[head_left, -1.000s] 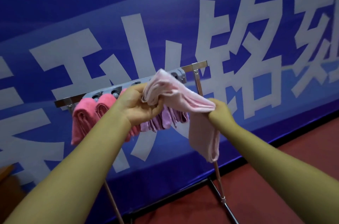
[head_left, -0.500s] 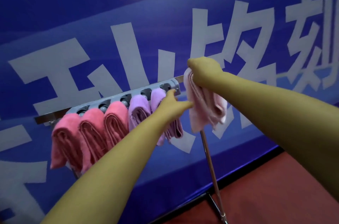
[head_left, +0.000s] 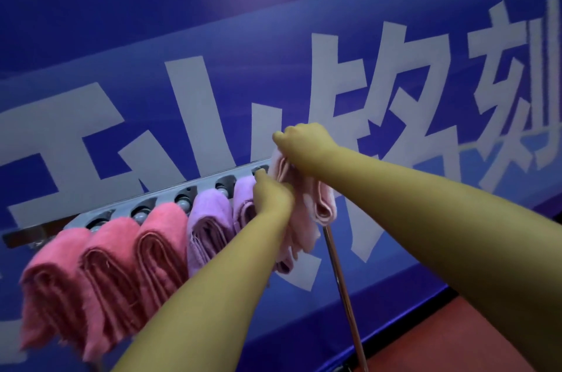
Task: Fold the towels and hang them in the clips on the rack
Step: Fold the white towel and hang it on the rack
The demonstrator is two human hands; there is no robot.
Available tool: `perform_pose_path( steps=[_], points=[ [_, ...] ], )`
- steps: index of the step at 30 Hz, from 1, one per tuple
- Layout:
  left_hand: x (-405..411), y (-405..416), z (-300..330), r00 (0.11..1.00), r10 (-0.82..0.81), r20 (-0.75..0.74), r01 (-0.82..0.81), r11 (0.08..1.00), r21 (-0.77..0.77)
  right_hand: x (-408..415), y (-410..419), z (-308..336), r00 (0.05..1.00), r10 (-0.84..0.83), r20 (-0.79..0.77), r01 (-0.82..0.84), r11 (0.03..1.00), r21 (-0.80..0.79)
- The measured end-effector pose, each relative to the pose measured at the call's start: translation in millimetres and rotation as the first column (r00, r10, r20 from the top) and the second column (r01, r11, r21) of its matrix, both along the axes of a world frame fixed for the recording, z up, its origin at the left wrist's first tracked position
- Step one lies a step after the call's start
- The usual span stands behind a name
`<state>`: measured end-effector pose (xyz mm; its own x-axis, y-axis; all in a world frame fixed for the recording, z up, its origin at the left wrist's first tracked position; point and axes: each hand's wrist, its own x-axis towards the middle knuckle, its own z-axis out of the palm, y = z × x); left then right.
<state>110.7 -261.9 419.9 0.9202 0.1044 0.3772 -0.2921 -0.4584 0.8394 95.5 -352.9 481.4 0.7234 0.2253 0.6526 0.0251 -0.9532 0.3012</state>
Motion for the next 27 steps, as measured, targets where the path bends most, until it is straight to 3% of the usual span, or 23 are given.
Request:
perform_pose_path(
  steps=[6,10,13,15,17,19,24,27],
  points=[
    [-17,14,2,0.984,-0.005,0.178,-0.033,0.976,0.214,17,-6,-8,0.994,0.053,0.100,-0.060,0.996,0.063],
    [-23,34,1,0.945,-0.062,0.321,-0.094,0.889,0.449,26,-2,-1,0.993,0.071,0.099,-0.088,0.979,0.185],
    [-25,43,-9,0.863,-0.201,0.464,-0.144,0.782,0.607,33,0,0,0.968,0.249,0.046,-0.251,0.924,0.290],
    [-26,46,-11,0.836,-0.219,0.504,-0.192,0.742,0.642,34,1,-3,0.949,0.311,0.058,-0.315,0.909,0.271],
    [-22,48,-13,0.807,-0.211,0.552,-0.258,0.714,0.651,37,0,-3,0.985,0.172,0.002,-0.170,0.971,0.166],
    [-18,48,-17,0.770,-0.251,0.587,-0.283,0.691,0.666,36,-3,1,0.993,0.116,0.003,-0.114,0.974,0.194],
    [-4,46,-24,0.656,-0.266,0.706,-0.567,0.443,0.694,34,-6,6,0.990,0.138,0.011,-0.138,0.977,0.164],
    [0,45,-20,0.604,-0.311,0.734,-0.701,0.231,0.675,34,-3,4,0.987,0.162,-0.017,-0.156,0.970,0.188]
  ],
)
